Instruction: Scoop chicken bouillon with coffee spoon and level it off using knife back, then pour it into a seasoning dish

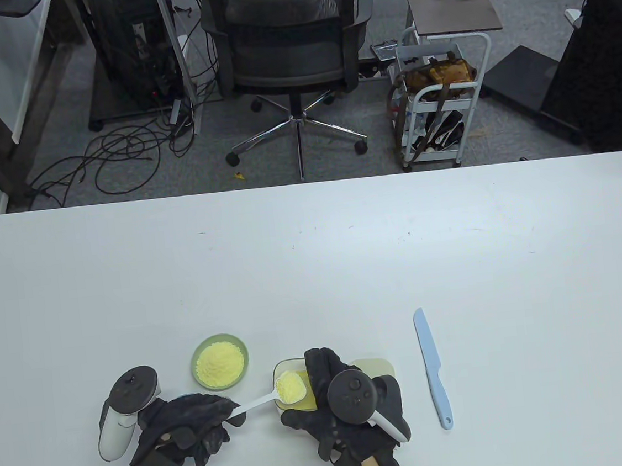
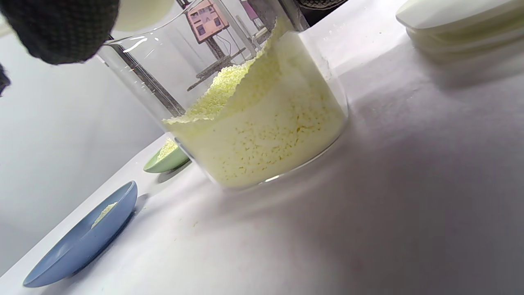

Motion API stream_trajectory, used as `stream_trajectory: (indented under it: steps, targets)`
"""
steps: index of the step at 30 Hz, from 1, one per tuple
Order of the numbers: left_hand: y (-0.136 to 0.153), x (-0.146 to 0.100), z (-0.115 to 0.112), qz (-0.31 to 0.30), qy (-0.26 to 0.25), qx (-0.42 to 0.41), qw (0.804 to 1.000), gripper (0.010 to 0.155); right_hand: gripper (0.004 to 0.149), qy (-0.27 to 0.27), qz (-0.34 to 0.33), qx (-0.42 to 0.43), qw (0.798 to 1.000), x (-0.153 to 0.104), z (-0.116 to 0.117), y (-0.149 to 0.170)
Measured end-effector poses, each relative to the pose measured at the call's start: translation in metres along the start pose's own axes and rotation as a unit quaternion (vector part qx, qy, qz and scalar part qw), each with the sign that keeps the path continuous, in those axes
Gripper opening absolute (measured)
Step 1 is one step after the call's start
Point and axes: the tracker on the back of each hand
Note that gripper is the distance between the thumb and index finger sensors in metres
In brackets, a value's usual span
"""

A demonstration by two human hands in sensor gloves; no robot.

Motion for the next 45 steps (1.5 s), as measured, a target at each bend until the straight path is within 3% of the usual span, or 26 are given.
stream_trajectory:
  steps: [9, 13, 15, 18, 20, 25, 28, 31, 34, 37, 42, 45]
  targets:
    - [0.002, -0.002, 0.001, -0.006, -0.008, -0.004, 1.000, 0.045, 0.101, -0.017, -0.007, -0.008, 1.000, -0.007, -0.007, 0.001]
    - [0.002, -0.003, 0.002, -0.010, -0.014, -0.009, 1.000, 0.045, 0.098, 0.058, 0.006, 0.010, 0.998, -0.030, -0.036, 0.011]
    - [0.001, -0.003, 0.002, -0.011, -0.012, -0.011, 1.000, 0.045, 0.092, 0.118, 0.044, -0.005, 0.992, -0.044, -0.053, 0.021]
    - [0.001, -0.004, 0.002, -0.014, -0.010, -0.009, 1.000, 0.045, 0.080, 0.226, 0.147, -0.057, 0.961, -0.067, -0.081, 0.045]
    - [0.001, -0.004, 0.002, -0.016, -0.013, -0.008, 1.000, 0.045, 0.072, 0.241, 0.215, -0.086, 0.942, -0.077, -0.090, 0.059]
    - [0.000, -0.005, 0.003, -0.022, -0.015, -0.011, 1.000, 0.045, 0.062, 0.168, 0.335, -0.098, 0.922, -0.082, -0.085, 0.103]
    - [0.000, -0.006, 0.003, -0.025, -0.014, -0.007, 1.000, 0.045, 0.062, 0.127, 0.368, -0.123, 0.913, -0.075, -0.075, 0.116]
    - [0.000, -0.006, 0.003, -0.026, -0.014, -0.005, 1.000, 0.045, 0.059, 0.095, 0.389, -0.139, 0.906, -0.065, -0.067, 0.123]
    - [0.000, -0.007, 0.003, -0.028, -0.013, -0.007, 1.000, 0.045, 0.057, 0.101, 0.395, -0.175, 0.896, -0.056, -0.068, 0.123]
    - [0.000, -0.007, 0.003, -0.029, -0.013, -0.011, 0.999, 0.045, 0.058, 0.054, 0.424, -0.152, 0.891, -0.047, -0.072, 0.123]
    - [-0.001, -0.008, 0.002, -0.032, -0.012, -0.014, 0.999, 0.045, 0.058, 0.011, 0.443, -0.126, 0.888, -0.039, -0.076, 0.125]
    - [-0.001, -0.007, 0.001, -0.033, -0.010, -0.014, 0.999, 0.046, 0.049, 0.015, 0.422, -0.136, 0.896, -0.038, -0.073, 0.122]
Point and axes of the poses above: the tracker on the back of each hand, its own y axis roughly to the little-finger side, its own x axis roughly from the wrist to the fingertips, z = x × y, and after that the axes turned 5 degrees about -y, right-handed
